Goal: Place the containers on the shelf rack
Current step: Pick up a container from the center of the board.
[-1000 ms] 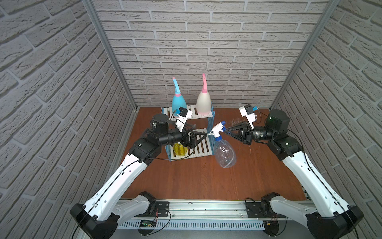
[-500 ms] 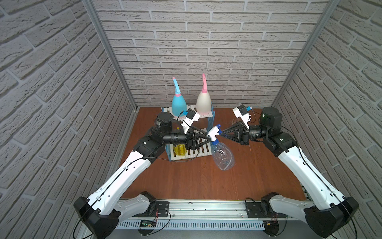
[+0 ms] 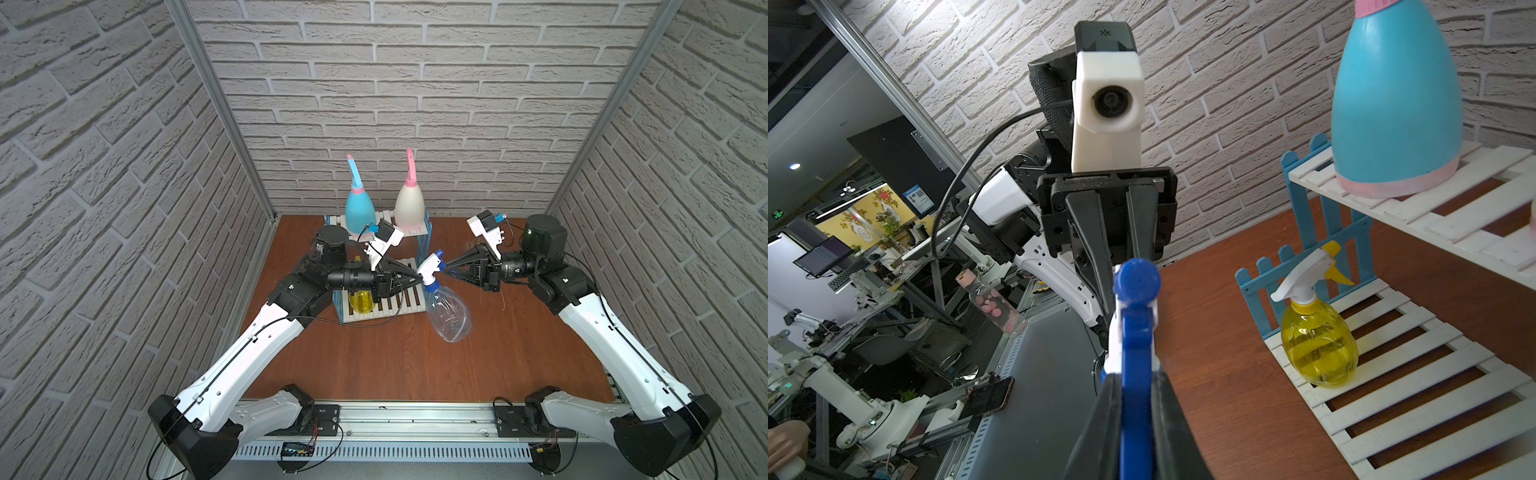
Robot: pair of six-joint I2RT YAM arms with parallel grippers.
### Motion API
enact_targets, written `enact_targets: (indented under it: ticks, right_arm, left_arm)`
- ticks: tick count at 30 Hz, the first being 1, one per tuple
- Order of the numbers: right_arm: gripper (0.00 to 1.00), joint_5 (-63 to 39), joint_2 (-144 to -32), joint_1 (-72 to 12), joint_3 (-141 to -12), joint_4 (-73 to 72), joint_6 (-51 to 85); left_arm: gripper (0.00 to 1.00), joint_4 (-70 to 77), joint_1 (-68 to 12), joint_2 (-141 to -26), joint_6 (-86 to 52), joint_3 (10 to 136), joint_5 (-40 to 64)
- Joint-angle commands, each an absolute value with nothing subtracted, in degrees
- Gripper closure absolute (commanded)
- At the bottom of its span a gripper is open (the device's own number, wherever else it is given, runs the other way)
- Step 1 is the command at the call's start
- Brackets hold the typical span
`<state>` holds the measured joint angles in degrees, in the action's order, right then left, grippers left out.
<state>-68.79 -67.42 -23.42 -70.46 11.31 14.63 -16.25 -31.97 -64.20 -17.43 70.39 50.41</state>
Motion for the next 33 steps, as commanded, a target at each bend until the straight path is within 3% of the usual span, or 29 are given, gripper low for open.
enact_targets:
  ticks: [1, 6, 10, 14, 17, 20, 22, 24, 28, 33]
  right_arm:
    - [0.97, -68.95, -67.84, -23.95, -72.16, 8.92, 13.89]
    - [0.96, -69.43, -68.55, -24.08, -72.68, 10.36, 12.91]
    - [0.96, -68.49, -68.59, -24.15, -72.6, 11.5, 11.81]
    - [0.92, -66.11, -68.77, -24.17, -72.55, 13.6, 10.5]
    - [0.72, -65.24, -68.89, -24.13, -72.63, 14.49, 10.63]
    - [0.46, -63.8, -68.61, -24.08, -72.86, 15.48, 10.63]
    - [0.2, -63.5, -68.41, -24.08, -72.86, 15.79, 10.6]
    - [0.06, -63.26, -68.05, -24.08, -72.92, 16.1, 10.7]
    - [0.0, -59.96, -66.7, -23.91, -73.14, 18.82, 9.15]
    - [0.0, -50.57, -62.5, -23.91, -70.84, 18.97, 7.8]
  left_arm:
    - [0.82, -14.18, -32.19, -64.21, -16.95, 71.78, 51.21]
    - [0.87, -13.2, -32.42, -64.4, -17.48, 71.85, 52.28]
    - [1.0, -13.1, -32.38, -64.35, -17.4, 71.64, 52.28]
    - [1.0, -13.11, -32.37, -63.93, -17.16, 70.82, 49.77]
    - [1.0, -13.86, -32.34, -63.71, -16.97, 70.21, 47.03]
    - [1.0, -14.63, -32.35, -63.9, -16.6, 69.96, 45.32]
    - [1.0, -15.08, -32.42, -63.85, -16.29, 69.88, 44.53]
    - [1.0, -15.28, -32.46, -63.87, -16.22, 69.79, 43.79]
    - [1.0, -17.52, -32.65, -63.47, -15.97, 69.84, 41.9]
    - [1.0, -22.17, -34.1, -61.24, -16.85, 69.47, 35.99]
